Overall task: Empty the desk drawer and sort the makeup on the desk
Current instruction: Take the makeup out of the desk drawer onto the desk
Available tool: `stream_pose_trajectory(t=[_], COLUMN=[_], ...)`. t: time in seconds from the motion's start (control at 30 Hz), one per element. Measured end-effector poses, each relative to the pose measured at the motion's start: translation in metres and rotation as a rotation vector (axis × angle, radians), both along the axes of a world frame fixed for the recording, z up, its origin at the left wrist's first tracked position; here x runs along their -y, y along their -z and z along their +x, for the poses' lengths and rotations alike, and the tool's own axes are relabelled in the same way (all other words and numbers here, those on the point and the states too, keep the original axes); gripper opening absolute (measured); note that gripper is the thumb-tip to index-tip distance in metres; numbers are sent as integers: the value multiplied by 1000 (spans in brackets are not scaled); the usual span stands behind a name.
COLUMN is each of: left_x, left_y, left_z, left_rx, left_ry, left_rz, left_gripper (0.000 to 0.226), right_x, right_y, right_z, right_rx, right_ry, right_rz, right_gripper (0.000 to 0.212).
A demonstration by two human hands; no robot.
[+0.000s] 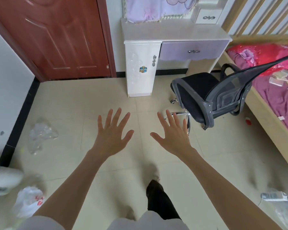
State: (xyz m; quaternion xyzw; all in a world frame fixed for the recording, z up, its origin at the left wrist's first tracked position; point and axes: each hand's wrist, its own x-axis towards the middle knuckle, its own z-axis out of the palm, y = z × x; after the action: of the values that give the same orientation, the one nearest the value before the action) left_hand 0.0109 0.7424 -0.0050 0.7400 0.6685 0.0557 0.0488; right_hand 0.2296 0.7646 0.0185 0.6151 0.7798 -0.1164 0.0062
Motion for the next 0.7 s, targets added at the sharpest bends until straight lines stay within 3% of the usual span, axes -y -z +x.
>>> stream_pose_trajectory(t=[0.4, 0.7], left_x=[-265, -409], left_y=[-1, 12], left_z=[87, 103], left_rx=[9, 37], left_ry=[3, 12], left_rz=[-20, -58], left_gripper=[79, 82], right_x=[-269, -413], right_y=[0, 11], right_z=[73, 91], right_rx=[3, 24], right_ry=[-17, -9], right_rz=[29, -42], right_gripper=[75, 74])
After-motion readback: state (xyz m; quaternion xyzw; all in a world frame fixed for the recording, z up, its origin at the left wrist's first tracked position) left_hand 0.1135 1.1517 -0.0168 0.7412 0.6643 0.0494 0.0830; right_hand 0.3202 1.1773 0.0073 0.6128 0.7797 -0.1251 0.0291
